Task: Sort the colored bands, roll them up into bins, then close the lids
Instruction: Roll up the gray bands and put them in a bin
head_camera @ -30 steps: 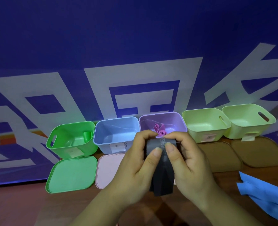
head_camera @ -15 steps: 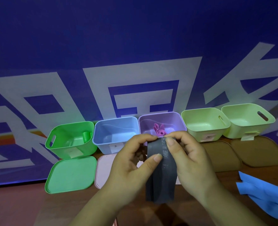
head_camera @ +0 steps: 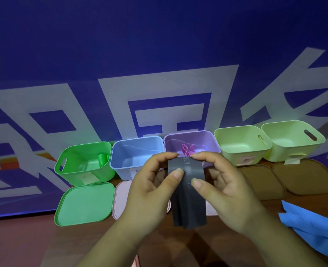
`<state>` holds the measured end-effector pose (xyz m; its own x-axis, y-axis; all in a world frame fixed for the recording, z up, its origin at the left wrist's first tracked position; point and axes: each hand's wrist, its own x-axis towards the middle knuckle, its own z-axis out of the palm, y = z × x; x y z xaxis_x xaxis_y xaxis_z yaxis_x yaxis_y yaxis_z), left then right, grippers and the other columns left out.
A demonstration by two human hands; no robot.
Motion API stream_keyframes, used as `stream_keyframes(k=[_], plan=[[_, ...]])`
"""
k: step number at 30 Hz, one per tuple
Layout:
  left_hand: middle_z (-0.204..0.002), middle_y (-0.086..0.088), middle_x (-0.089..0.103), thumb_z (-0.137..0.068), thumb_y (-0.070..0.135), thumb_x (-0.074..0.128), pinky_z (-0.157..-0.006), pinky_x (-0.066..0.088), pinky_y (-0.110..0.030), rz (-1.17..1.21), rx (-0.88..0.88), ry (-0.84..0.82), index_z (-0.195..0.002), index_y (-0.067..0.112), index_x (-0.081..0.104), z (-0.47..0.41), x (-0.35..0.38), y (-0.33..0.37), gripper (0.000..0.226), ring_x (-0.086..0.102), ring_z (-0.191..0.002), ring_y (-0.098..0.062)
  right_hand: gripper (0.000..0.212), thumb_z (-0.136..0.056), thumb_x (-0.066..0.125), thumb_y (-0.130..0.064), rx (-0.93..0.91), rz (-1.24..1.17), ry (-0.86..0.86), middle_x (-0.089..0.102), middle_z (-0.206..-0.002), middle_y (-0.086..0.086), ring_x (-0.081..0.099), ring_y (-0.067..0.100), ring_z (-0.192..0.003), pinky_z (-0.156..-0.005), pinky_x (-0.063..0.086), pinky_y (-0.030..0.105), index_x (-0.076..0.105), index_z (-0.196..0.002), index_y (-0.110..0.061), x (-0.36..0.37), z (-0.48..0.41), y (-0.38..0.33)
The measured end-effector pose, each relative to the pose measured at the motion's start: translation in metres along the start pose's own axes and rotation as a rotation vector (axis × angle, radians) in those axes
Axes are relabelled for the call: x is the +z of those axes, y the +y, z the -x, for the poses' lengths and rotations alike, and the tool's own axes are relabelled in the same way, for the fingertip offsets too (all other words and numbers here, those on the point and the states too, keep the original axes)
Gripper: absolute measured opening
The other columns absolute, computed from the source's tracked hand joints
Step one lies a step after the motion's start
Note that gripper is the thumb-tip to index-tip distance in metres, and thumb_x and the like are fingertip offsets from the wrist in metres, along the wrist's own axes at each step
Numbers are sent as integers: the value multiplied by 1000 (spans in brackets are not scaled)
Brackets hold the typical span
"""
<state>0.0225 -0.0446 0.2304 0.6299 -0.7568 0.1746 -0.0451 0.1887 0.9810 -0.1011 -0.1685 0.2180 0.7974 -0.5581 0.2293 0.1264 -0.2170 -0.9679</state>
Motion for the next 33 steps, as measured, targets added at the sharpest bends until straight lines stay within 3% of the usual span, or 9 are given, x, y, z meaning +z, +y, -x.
stream_keyframes(k=[5, 10, 13, 15, 18, 21, 25, 30, 33], plan=[[-99, 10, 74, -81, 20, 62, -75, 50, -12, -27, 2, 15, -113, 15, 64, 1, 4, 3, 32, 68, -90, -1, 43, -76, 72, -33, -12, 5, -3, 64, -119, 3, 65, 31, -98, -89, 54, 52, 61, -117, -39, -2, 0, 1], [-107, 18, 73, -82, 29, 60, -77, 48, -8, -95, -2, 13, -121, 26, 65, 2, 6, 5, 39, 67, -97, 2, 42, -72, 78, -39, 9, -65, 17, 70, -108, 7, 65, 36, -96, -89, 53, 56, 64, -113, -37, -2, 1, 0], [-112, 19, 72, -85, 32, 62, -81, 48, -8, -103, -23, -18, -126, 33, 62, 3, 4, 5, 41, 66, -104, 2, 39, -71, 78, -35, 33, -134, 37, 72, -103, 10, 64, 39, -96, -88, 54, 52, 66, -108, -35, -3, 2, -2], [-115, 17, 71, -89, 32, 66, -85, 48, -11, -125, -23, -40, -128, 36, 60, 5, 3, 4, 40, 65, -107, 1, 34, -74, 76, -25, 41, -160, 40, 72, -102, 9, 64, 39, -96, -85, 55, 45, 68, -106, -34, -3, 2, -4], [-119, 13, 70, -90, 25, 68, -88, 50, -16, -144, 0, -54, -126, 40, 62, 6, 1, 3, 39, 65, -110, -5, 34, -76, 73, -13, 53, -179, 42, 73, -101, 6, 68, 22, -90, -80, 56, 29, 69, -103, -33, -5, 2, -7], [-121, 5, 68, -86, 18, 67, -91, 53, -29, -194, 43, -86, -122, 41, 64, 7, -1, 1, 42, 65, -110, -19, 31, -77, 78, -10, 62, -229, 61, 74, -98, 5, 69, 14, -87, -76, 55, 22, 69, -103, -23, -6, 3, -10], [-128, 3, 62, -84, 10, 69, -91, 52, -32, -227, 107, -134, -118, 38, 65, 5, -4, 1, 44, 61, -113, -27, 33, -74, 75, -12, 89, -244, 82, 74, -96, 4, 70, 12, -86, -74, 54, 21, 67, -106, -15, -10, 3, -12], [-124, 1, 63, -80, 6, 73, -86, 54, -37, -224, 91, -163, -114, 34, 67, 0, -2, -1, 44, 63, -106, -27, 35, -69, 78, -30, 159, -224, 66, 71, -106, 9, 69, 17, -89, -75, 56, 26, 72, -103, -25, -17, 2, -10], [-119, -3, 65, -78, 6, 76, -82, 54, -39, -202, 77, -138, -111, 31, 68, 1, 0, -4, 42, 64, -96, -25, 32, -71, 77, -29, 165, -211, 37, 68, -109, 12, 67, 20, -91, -78, 57, 29, 72, -103, -27, -21, 2, -10]])
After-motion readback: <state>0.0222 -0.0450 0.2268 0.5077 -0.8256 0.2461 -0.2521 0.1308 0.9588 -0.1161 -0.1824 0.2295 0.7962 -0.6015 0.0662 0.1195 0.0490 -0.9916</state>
